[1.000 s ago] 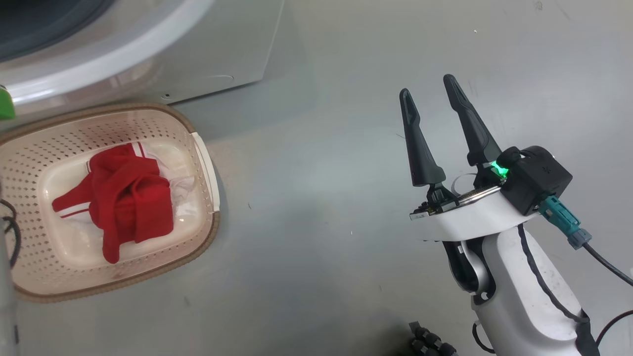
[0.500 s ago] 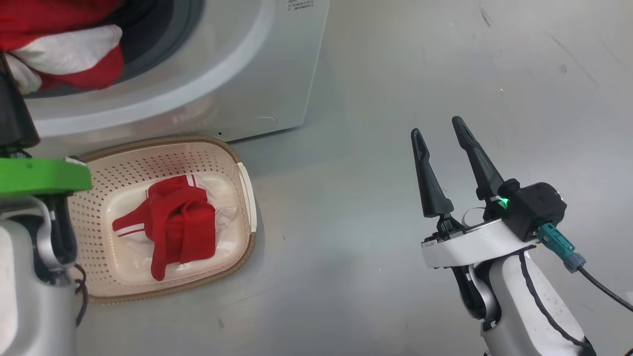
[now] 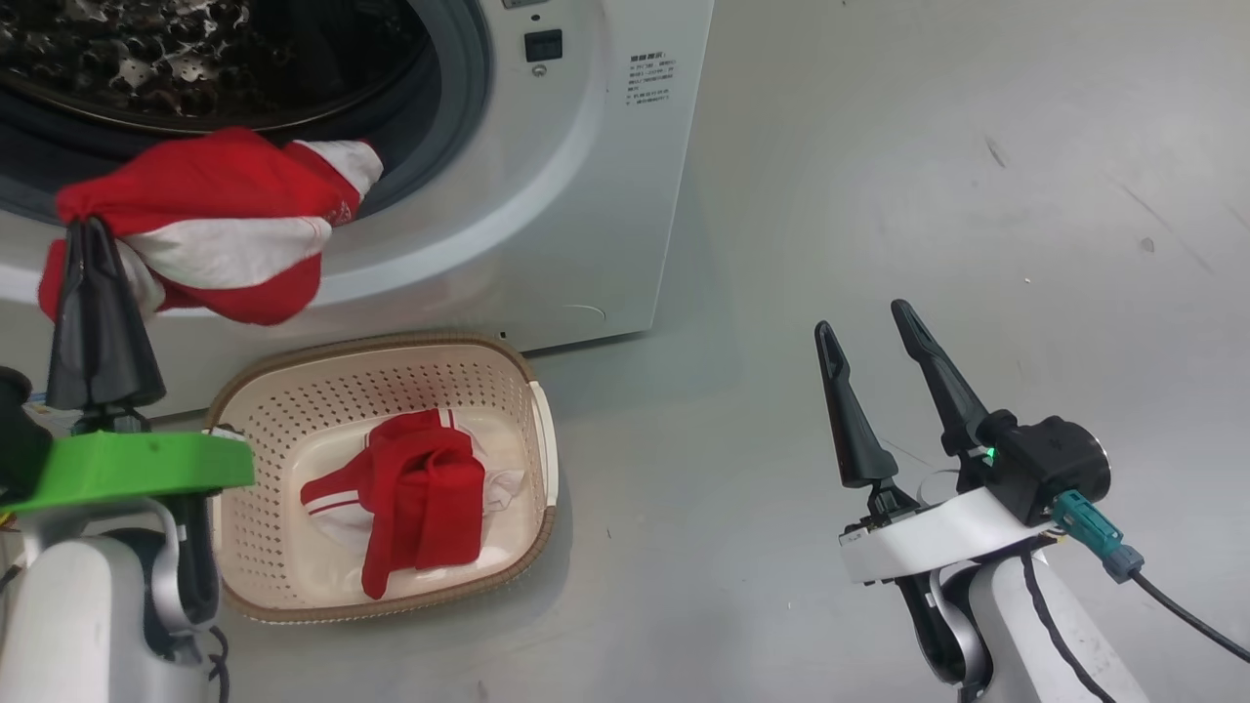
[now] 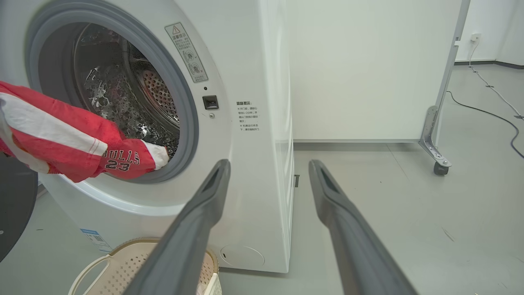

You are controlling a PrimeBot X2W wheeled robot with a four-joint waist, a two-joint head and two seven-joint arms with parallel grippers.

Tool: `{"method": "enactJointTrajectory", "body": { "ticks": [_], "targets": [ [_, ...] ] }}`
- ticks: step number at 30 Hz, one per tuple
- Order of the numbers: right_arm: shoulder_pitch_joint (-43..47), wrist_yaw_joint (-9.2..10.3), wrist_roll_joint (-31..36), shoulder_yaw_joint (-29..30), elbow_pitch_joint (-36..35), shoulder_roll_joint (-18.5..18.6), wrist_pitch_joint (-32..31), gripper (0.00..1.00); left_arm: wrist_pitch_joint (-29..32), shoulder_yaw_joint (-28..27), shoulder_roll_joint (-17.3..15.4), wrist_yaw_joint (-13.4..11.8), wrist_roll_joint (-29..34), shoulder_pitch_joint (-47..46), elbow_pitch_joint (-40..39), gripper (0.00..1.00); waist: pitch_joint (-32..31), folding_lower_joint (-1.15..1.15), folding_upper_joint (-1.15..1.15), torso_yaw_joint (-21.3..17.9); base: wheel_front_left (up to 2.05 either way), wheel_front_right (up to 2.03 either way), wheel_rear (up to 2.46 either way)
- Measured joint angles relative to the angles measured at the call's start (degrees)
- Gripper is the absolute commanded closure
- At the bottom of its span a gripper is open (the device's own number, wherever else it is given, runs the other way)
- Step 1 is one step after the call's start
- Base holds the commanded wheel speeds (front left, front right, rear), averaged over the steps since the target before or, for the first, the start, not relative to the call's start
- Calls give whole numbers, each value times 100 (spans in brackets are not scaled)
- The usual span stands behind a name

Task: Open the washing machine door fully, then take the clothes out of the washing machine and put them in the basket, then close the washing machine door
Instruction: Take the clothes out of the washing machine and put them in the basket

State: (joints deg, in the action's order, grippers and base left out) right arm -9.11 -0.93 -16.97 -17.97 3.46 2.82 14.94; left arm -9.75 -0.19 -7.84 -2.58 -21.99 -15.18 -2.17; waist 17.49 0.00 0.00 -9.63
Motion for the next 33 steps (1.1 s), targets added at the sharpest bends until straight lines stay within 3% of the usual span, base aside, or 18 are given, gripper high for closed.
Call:
{"method": "enactJointTrajectory", "body": {
  "ticks": [15,25,33],
  "targets": [
    [383,-53,93,29,-111,0,0,0,-166,218,304,-73,5,708,-442,100,-299,0,0,281,0,0,0],
    [387,-103,207,-52,-292,0,0,0,-200,397,365,-73,-19,1016,-364,100,-5,0,0,240,0,0,0],
    [374,-153,216,-101,-465,-2,0,0,-276,432,375,-63,-77,1000,135,100,489,0,0,104,0,0,0]
  ]
}}
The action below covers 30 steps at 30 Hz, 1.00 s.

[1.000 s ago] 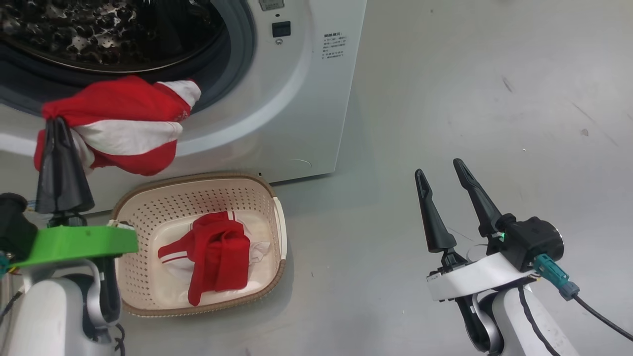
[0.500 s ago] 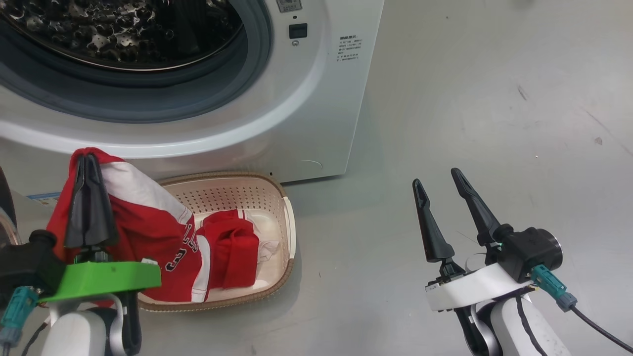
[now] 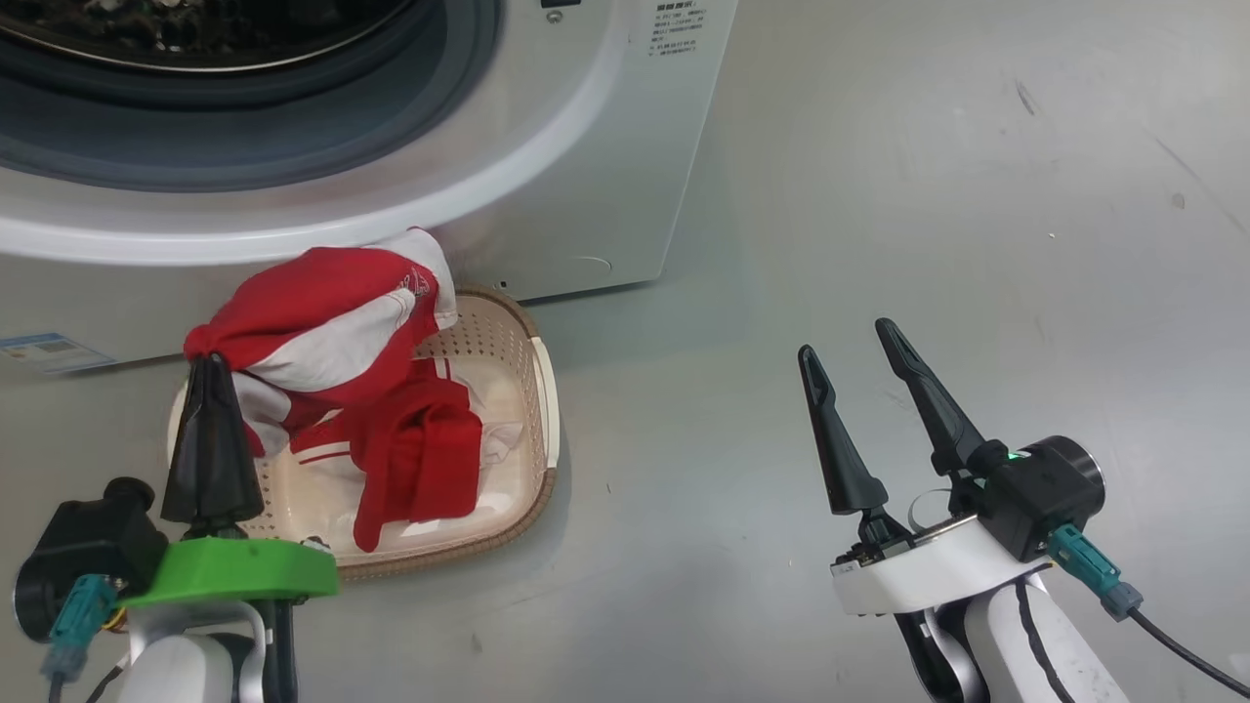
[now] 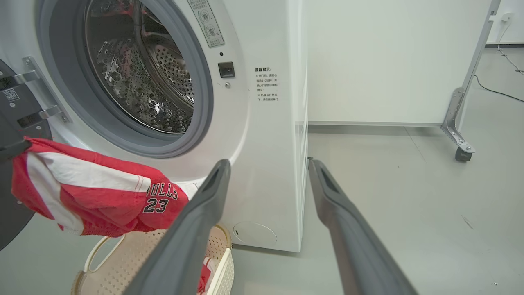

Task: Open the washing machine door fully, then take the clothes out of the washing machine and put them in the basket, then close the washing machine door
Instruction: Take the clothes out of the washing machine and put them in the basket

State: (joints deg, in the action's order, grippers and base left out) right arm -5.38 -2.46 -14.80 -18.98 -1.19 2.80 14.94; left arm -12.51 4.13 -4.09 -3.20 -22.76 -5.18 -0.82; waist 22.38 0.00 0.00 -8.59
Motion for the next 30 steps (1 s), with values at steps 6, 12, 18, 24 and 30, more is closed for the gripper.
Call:
{"method": "enactJointTrajectory", "body": {
  "ticks": [6,12,18,24,30],
  "targets": [
    [-100,-10,0,-30,-104,0,0,0,-3,3,-15,54,10,-281,537,100,387,0,0,-135,0,0,0],
    [-216,-52,-2,-114,-171,0,0,0,-7,-99,-90,54,9,-721,1079,100,723,0,0,-256,0,0,0],
    [-426,-67,-93,-242,-297,-2,0,0,199,-202,-283,54,9,-1178,1736,100,1132,0,0,-417,0,0,0],
    [-680,-67,-264,-347,-422,-2,0,0,442,-285,-387,48,-13,-1723,2272,100,1547,0,0,-584,0,0,0],
    [-957,-65,-326,-356,-438,-2,0,0,544,-319,-394,49,-98,-2140,2881,100,1916,0,0,-735,0,0,0]
  ]
}}
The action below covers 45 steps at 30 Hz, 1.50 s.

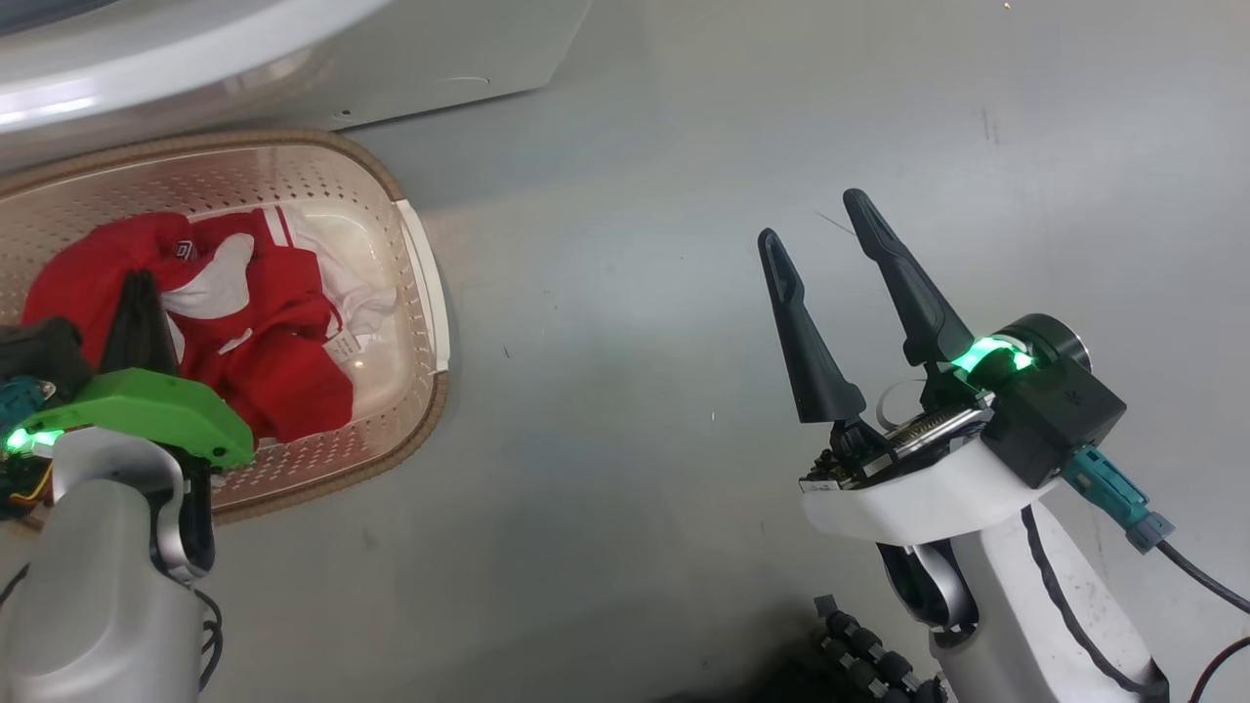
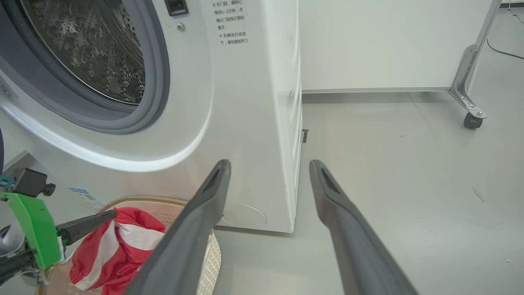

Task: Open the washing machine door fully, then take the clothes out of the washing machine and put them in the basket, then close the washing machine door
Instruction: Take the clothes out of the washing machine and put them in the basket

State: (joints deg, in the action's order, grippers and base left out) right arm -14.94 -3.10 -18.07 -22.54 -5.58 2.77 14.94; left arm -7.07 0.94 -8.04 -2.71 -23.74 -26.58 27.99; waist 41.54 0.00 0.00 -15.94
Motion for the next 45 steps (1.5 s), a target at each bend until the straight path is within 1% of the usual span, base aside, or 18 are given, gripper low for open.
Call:
{"method": "enactJointTrajectory", "body": {
  "ticks": [6,15,16,17,18,19,20,24,29,31,34,39,45],
  "targets": [
    [-92,20,-41,-25,35,0,0,0,102,-19,4,9,-55,-164,603,100,198,0,0,-110,0,0,0],
    [-192,29,-52,-26,99,0,0,0,94,-38,8,135,-158,-499,1116,100,252,0,0,-149,0,0,0],
    [-218,29,-53,-27,109,0,0,0,89,-43,9,148,-159,-526,1176,86,250,0,0,-148,0,0,0],
    [-235,29,-53,-29,116,0,0,0,33,-46,9,151,-162,-543,1230,64,244,0,0,-146,0,0,0],
    [-247,29,-53,-31,137,0,0,0,-14,-52,8,157,-165,-553,1282,55,233,0,0,-145,0,0,0],
    [-255,30,-54,-31,163,0,0,0,-54,-53,9,187,-168,-563,1350,23,216,0,0,-144,0,0,0],
    [-255,31,-54,-29,182,0,0,0,-103,-53,9,199,-170,-571,1406,0,196,0,0,-141,0,0,0],
    [-255,32,-54,-12,272,0,0,0,-314,-44,24,209,-170,-577,1602,0,94,0,0,-120,0,0,0],
    [-256,33,-54,35,355,0,0,0,-564,37,101,285,-134,-575,1759,0,-83,0,0,-68,0,0,0],
    [-256,73,-48,81,391,0,0,0,-620,94,137,311,-70,-571,1783,0,-167,0,0,-41,0,0,0],
    [-256,75,-22,179,455,1,0,0,-717,130,212,405,7,-569,1770,0,-305,0,0,14,0,0,0],
    [-242,81,99,372,602,2,0,0,-738,135,389,524,8,-540,1596,0,-552,0,0,150,0,0,0],
    [-181,133,169,655,701,47,0,0,-737,198,488,608,40,-378,1258,0,-872,0,0,372,0,0,0]
  ]
}}
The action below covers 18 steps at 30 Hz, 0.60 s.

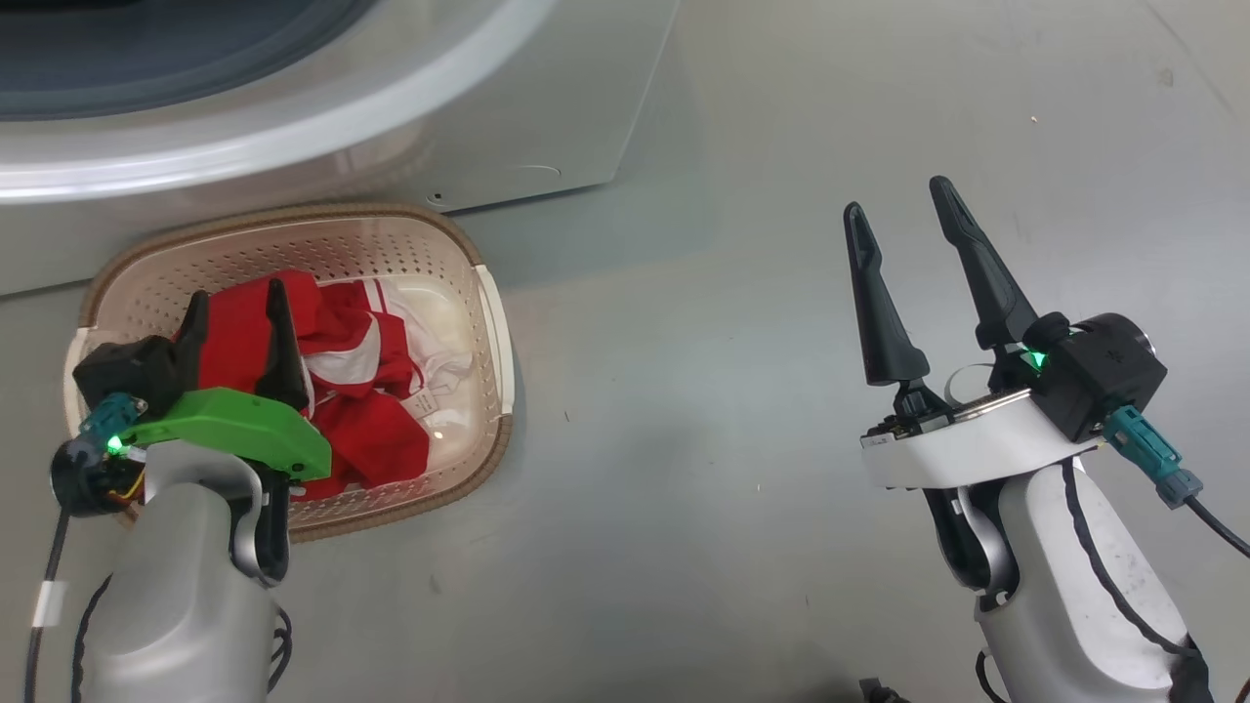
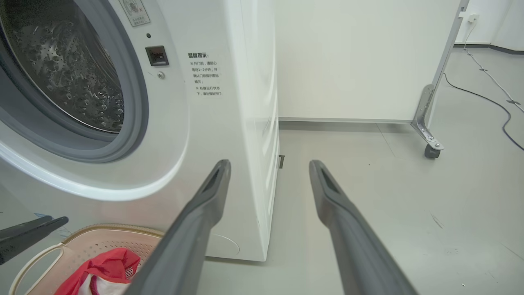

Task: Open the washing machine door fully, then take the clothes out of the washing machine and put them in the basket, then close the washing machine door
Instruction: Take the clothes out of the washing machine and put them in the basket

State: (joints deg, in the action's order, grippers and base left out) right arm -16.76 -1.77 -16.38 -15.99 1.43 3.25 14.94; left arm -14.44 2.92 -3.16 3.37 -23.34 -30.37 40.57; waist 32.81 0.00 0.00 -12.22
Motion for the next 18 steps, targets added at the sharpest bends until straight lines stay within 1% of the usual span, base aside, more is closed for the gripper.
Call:
{"method": "enactJointTrajectory", "body": {
  "ticks": [7,8,11,12,13,18],
  "targets": [
    [255,-1,98,147,149,109,0,0,0,-105,41,45,172,159,-1006,0,-429,0,0,280,0,0,0],
    [408,-9,98,182,235,121,0,0,0,-102,63,55,223,425,-1373,0,-691,0,0,442,0,0,0],
    [539,-10,142,188,303,121,0,0,0,-70,70,97,366,705,-1716,0,-968,0,0,594,0,0,0],
    [733,-12,146,247,391,122,0,0,0,25,75,102,497,1058,-2121,0,-1324,0,0,756,0,0,0],
    [829,-9,146,323,401,125,0,0,0,77,77,103,534,1191,-2268,0,-1468,0,0,815,0,0,0],
    [1066,-7,147,366,445,126,0,0,0,123,77,103,587,1572,-2537,0,-1817,0,0,953,0,0,0]
  ]
}}
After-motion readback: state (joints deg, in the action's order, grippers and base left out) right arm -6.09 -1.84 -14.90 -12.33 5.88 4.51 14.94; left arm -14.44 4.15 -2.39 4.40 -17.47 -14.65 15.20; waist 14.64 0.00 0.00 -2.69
